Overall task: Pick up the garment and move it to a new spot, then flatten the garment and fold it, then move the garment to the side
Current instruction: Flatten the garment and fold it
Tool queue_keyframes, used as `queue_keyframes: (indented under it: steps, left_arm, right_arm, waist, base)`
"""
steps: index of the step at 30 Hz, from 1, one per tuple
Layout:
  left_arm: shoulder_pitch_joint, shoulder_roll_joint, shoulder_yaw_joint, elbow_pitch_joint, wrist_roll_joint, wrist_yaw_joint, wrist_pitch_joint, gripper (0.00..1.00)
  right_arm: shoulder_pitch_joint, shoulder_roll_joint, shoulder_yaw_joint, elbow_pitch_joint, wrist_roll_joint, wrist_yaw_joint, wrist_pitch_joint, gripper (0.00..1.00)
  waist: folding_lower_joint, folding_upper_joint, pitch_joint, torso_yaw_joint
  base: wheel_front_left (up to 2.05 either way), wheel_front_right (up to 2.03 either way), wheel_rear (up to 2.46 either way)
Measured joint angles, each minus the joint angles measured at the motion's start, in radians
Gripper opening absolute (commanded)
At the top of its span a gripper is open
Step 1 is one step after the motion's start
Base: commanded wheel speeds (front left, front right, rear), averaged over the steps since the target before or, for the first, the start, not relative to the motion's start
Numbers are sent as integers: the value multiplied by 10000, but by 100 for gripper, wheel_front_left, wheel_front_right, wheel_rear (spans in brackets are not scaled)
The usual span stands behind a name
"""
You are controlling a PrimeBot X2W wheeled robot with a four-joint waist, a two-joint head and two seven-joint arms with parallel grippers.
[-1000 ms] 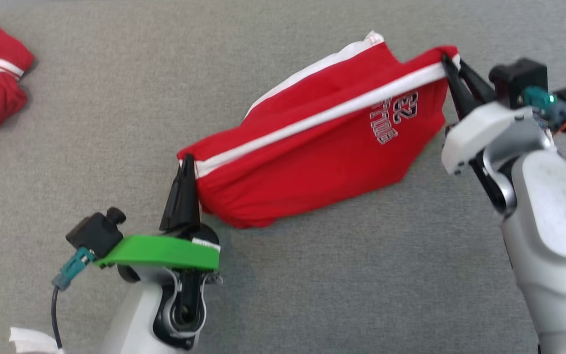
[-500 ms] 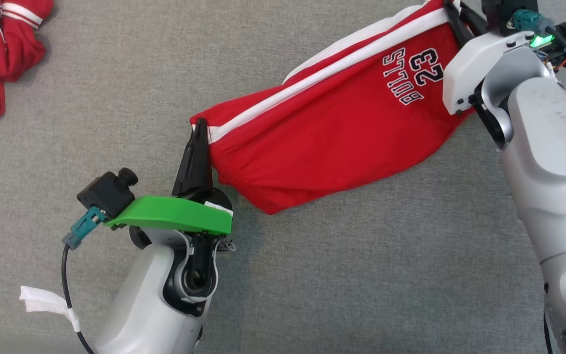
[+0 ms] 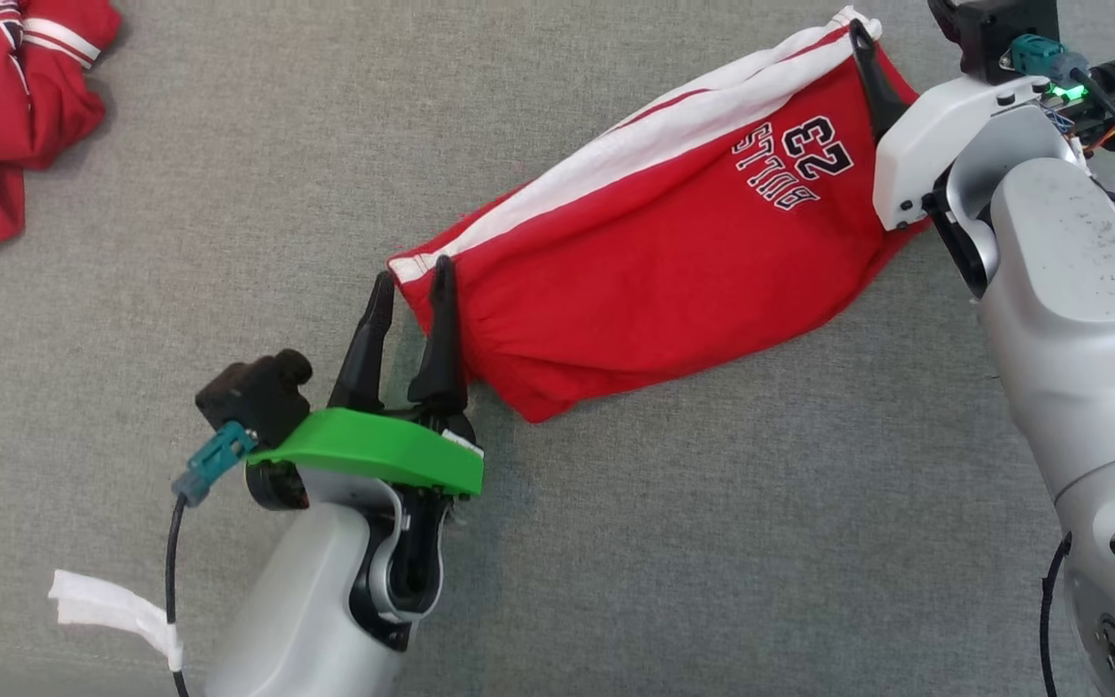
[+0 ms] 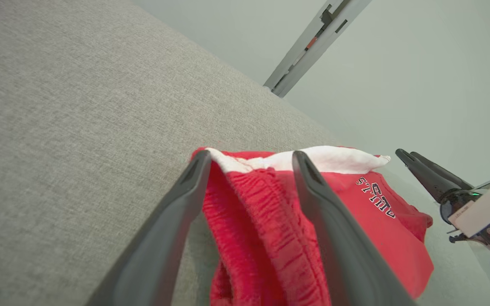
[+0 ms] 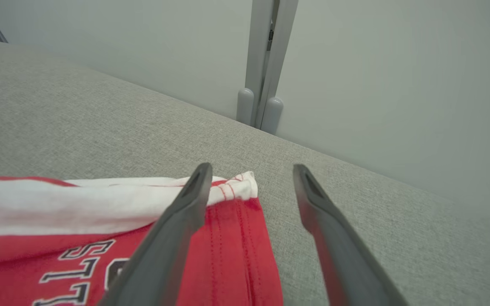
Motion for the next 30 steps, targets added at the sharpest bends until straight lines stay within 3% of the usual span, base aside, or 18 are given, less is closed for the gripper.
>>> queue_keyframes:
  steps: [5,11,25,26,27,29,30]
  left_arm:
    - [616,222,192,-10,838,-48,0,100]
    - [1455,644,663,-431,1626,104,0,100]
    - [2396,606,1695,-1151,1639,199,0,100]
    - [2421,589,1747,-1179,1643,196,0,100]
    - [2448,568,1776,-1202,1659,184,0,100]
    - [2493,514,1860,-1243,1705,169,0,100]
    - [2494,493,1918,-1281,1747,134,0,100]
  right_arm:
    - [12,-192,278,535,134,0,-144,100]
    - [125,-537,982,1208,635,0,525,100]
    - [671,-1060,3116,1714,2755,-4,2844,100]
    - [706,-1081,3229,1638,2964,-8,2934,92]
    - [725,-1106,3342,1561,3135,-8,3009,48]
    - [756,-1179,3519,1427,3365,-8,3078,17]
    - [774,-1210,3613,1367,3501,-8,3110,7]
  waist:
    - [0,0,-365,-84]
    - [0,0,-902,-125]
    - [0,0,-1173,262]
    - [0,0,-1169,289]
    - [0,0,-1167,311]
    - [0,0,-1168,332]
    - [0,0,-1169,335]
  base:
    - [0,0,0]
    - [0,0,0]
    - [0,0,0]
    - [0,0,0]
    - [0,0,0]
    - [0,0,0]
    - [0,0,0]
